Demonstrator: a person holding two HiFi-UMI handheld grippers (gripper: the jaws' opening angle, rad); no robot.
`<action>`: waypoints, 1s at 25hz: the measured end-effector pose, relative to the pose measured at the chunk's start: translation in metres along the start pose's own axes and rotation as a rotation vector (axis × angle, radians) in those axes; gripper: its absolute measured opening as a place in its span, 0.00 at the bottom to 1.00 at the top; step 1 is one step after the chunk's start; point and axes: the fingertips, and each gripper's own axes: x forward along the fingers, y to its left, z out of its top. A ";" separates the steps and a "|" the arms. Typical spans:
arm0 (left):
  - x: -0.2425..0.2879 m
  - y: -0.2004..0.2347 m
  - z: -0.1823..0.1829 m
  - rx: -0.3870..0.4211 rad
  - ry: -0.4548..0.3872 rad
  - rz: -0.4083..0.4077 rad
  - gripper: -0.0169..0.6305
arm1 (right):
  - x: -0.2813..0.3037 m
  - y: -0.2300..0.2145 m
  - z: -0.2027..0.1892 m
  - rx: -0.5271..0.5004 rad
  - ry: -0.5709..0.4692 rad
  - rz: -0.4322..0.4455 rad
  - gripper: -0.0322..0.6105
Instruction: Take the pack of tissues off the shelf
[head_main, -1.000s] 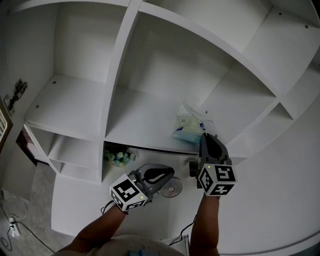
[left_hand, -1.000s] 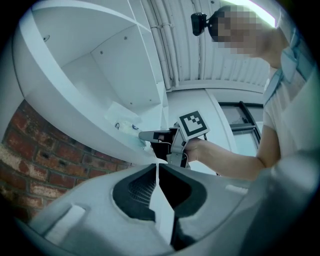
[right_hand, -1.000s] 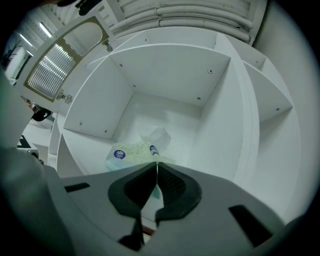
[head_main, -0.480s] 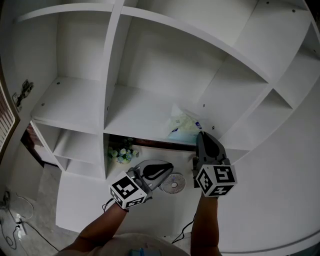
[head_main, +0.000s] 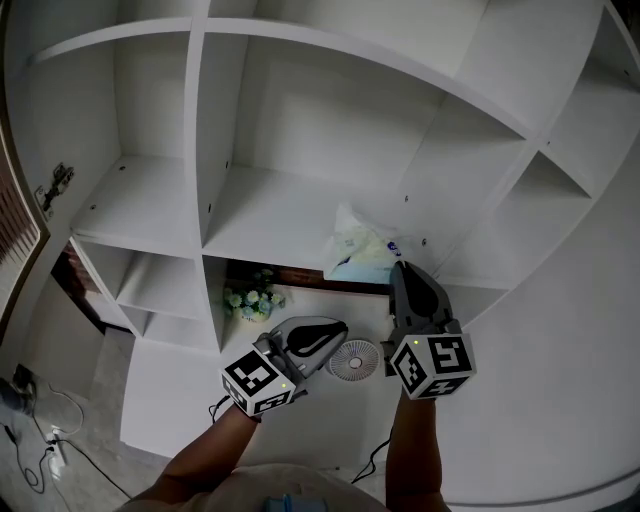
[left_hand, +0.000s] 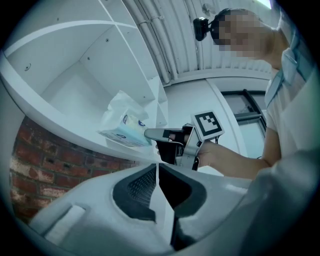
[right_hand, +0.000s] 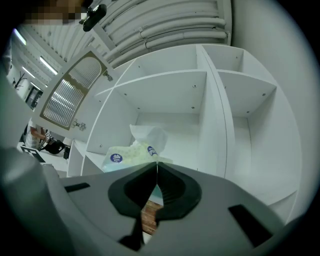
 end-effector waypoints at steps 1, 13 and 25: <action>0.001 -0.001 -0.001 0.002 0.004 0.006 0.06 | -0.002 0.000 -0.001 0.010 -0.006 0.008 0.08; -0.004 -0.022 -0.008 0.024 0.038 0.065 0.06 | -0.037 0.007 -0.003 0.098 -0.107 0.088 0.08; -0.007 -0.040 -0.024 0.019 0.063 0.105 0.06 | -0.072 0.011 -0.032 0.165 -0.150 0.133 0.08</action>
